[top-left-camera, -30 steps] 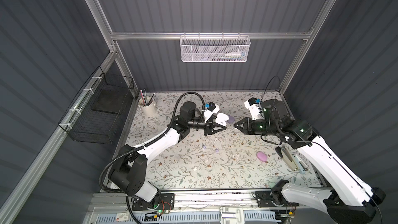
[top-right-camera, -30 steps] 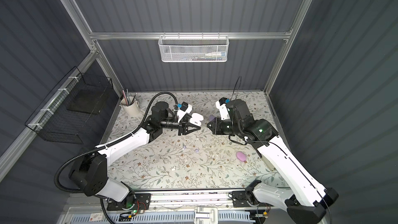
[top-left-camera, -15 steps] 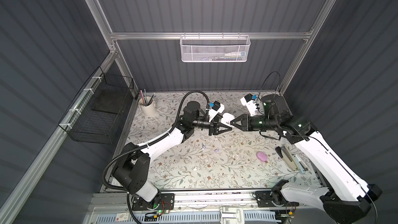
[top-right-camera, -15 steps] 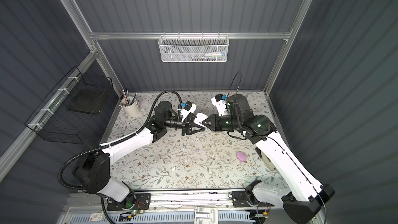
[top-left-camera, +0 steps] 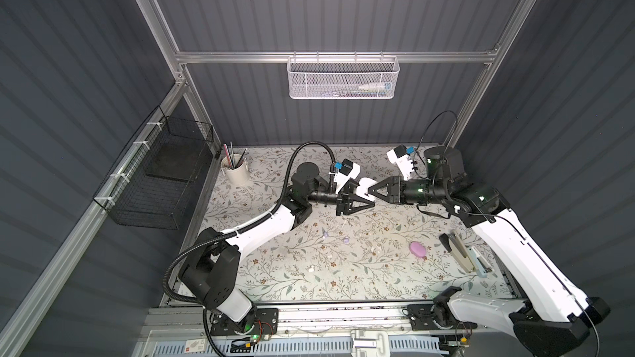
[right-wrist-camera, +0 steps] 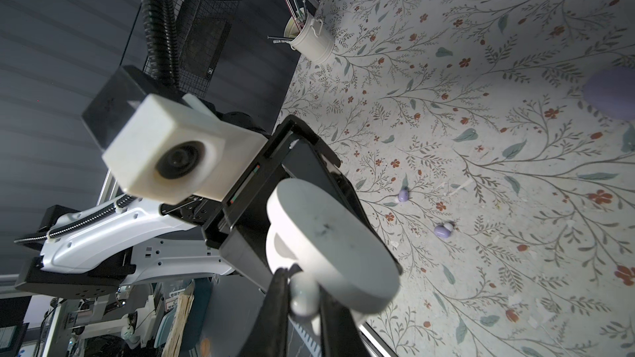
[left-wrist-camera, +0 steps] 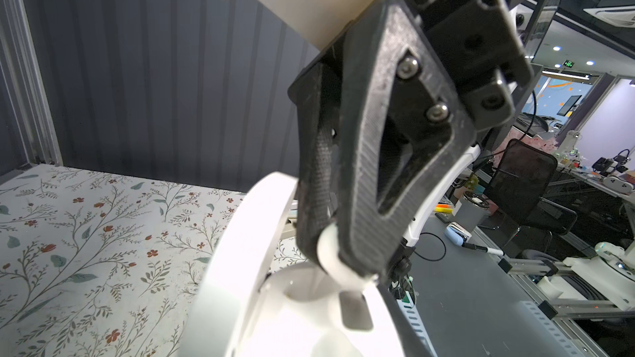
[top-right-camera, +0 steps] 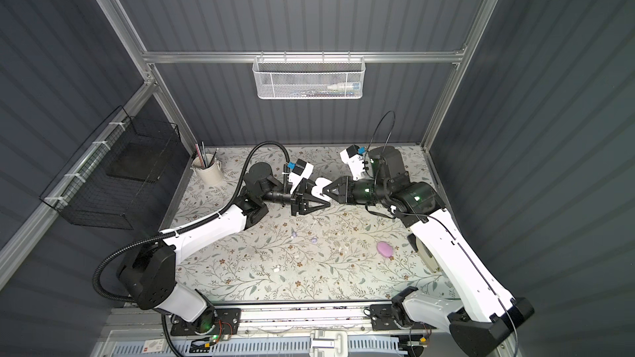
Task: Insert wireless bluetooth earbuds into charging case
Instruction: Insert the wireless bluetooth earbud into the charging case.
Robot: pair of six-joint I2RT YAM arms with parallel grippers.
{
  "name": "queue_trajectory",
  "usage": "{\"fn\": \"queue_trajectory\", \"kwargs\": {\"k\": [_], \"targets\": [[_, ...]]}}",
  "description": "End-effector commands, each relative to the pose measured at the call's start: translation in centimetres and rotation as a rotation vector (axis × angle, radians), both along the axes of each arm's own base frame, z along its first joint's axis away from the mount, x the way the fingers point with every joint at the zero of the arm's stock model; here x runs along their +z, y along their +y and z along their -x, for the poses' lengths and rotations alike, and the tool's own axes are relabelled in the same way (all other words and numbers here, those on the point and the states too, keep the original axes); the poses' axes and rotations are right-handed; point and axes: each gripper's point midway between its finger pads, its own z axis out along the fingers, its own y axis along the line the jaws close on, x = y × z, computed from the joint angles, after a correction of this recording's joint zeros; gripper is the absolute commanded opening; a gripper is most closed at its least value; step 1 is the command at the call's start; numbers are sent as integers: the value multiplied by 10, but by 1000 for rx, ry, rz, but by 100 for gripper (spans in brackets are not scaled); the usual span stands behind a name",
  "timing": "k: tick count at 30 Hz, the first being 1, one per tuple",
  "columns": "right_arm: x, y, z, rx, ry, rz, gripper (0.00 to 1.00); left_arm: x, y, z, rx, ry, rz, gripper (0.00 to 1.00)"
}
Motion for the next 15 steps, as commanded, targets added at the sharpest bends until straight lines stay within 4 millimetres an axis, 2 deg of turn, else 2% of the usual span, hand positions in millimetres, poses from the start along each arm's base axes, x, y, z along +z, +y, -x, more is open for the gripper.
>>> {"fn": "queue_trajectory", "kwargs": {"k": [1, 9, 12, 15], "targets": [[6, 1, 2, 13, 5, -32, 11, 20, 4, 16, -43, -50, 54, 28], [-1, 0, 3, 13, 29, -23, 14, 28, 6, 18, -34, -75, 70, 28], [-4, 0, 4, 13, 43, -10, 20, 28, 7, 18, -32, -77, 70, 28], [-5, -2, 3, 6, 44, 1, 30, 28, 7, 18, -26, -78, 70, 28]]}}
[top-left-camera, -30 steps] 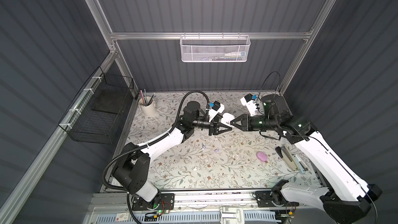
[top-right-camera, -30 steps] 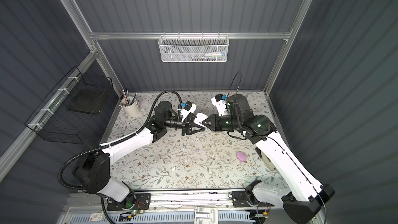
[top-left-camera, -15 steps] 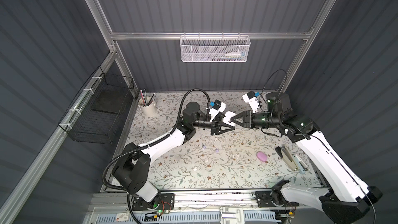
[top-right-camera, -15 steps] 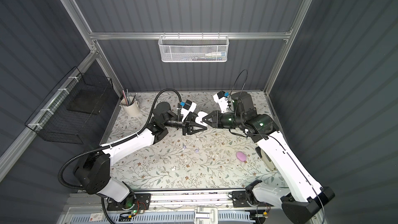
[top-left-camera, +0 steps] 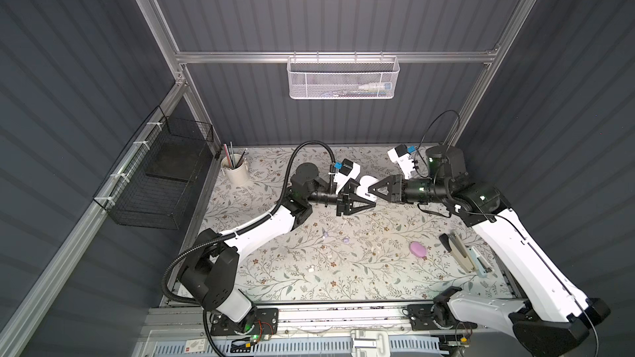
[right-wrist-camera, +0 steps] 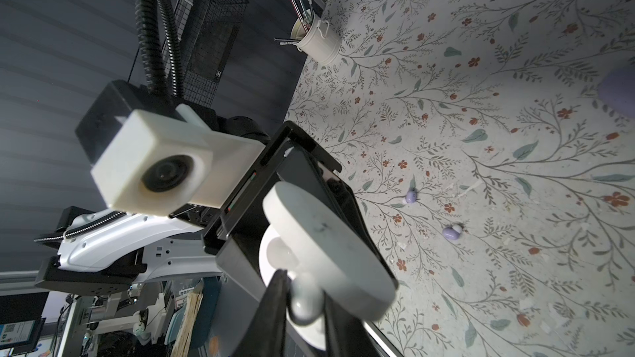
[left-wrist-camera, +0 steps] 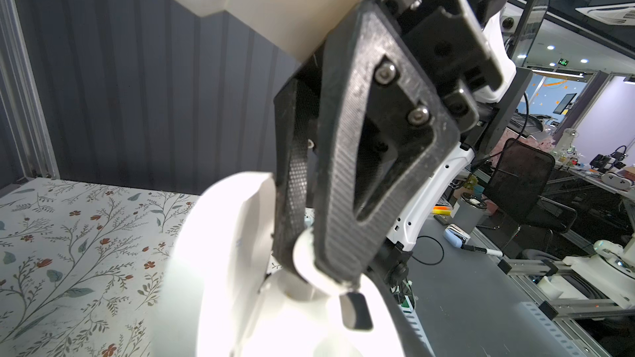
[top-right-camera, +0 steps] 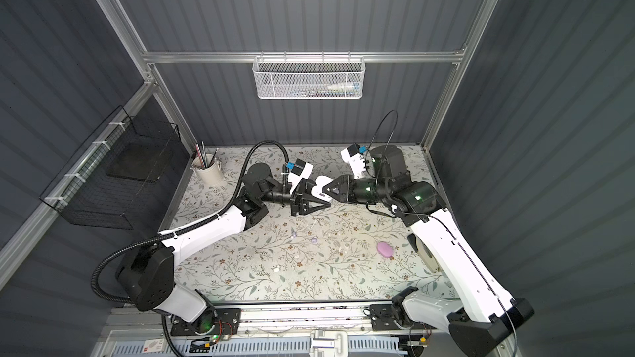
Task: Insert wireless bluetooth earbuds into charging case
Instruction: Insert the wireless bluetooth earbud into the charging case.
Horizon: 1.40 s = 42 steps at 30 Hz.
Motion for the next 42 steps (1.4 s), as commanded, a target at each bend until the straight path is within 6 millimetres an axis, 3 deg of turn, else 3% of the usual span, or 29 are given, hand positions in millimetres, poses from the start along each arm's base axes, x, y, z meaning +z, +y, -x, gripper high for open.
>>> {"fn": "queue_trajectory", "kwargs": {"k": [1, 5, 17, 31, 42], "targets": [[-6, -3, 1, -7, 18, 24, 33, 21, 7, 14, -23, -64, 52, 28], [-3, -3, -2, -15, 12, 31, 42, 21, 7, 15, -22, -64, 51, 28], [4, 2, -9, -10, 17, 31, 45, 17, 6, 17, -33, -52, 39, 28], [5, -1, -23, -55, 6, 92, 63, 11, 4, 22, -44, -45, 22, 29], [17, 0, -21, -52, -20, 74, 73, 3, 3, 20, -34, -36, 0, 29]]}}
